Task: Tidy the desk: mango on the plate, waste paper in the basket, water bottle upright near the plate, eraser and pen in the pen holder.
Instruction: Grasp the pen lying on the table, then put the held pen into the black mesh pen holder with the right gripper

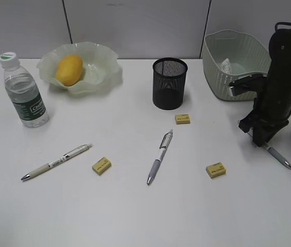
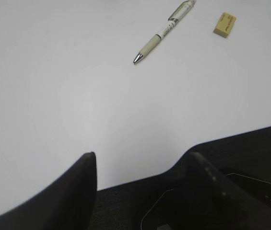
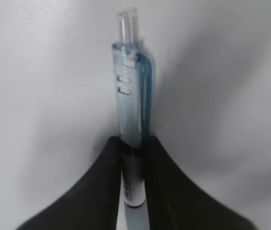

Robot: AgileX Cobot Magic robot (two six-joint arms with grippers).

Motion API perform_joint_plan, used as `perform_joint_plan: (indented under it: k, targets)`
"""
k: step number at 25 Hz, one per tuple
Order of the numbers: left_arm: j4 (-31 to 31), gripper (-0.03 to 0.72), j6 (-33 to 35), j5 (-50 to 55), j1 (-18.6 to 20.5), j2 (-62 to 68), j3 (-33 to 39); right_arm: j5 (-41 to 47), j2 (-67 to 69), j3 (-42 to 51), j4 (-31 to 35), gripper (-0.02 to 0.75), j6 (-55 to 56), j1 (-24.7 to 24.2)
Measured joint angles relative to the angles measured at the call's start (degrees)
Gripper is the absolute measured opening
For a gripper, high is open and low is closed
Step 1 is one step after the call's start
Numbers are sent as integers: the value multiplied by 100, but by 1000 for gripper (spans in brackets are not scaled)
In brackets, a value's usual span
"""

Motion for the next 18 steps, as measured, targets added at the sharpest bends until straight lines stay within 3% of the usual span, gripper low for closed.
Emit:
perform_joint_plan:
  k: [8,18]
  targets:
    - [0,437,0,0,0,0,0,48,17,-198,50,125,35,18]
    - [0,435,0,0,0,0,0,33,-809,-653,978,125,-35,497]
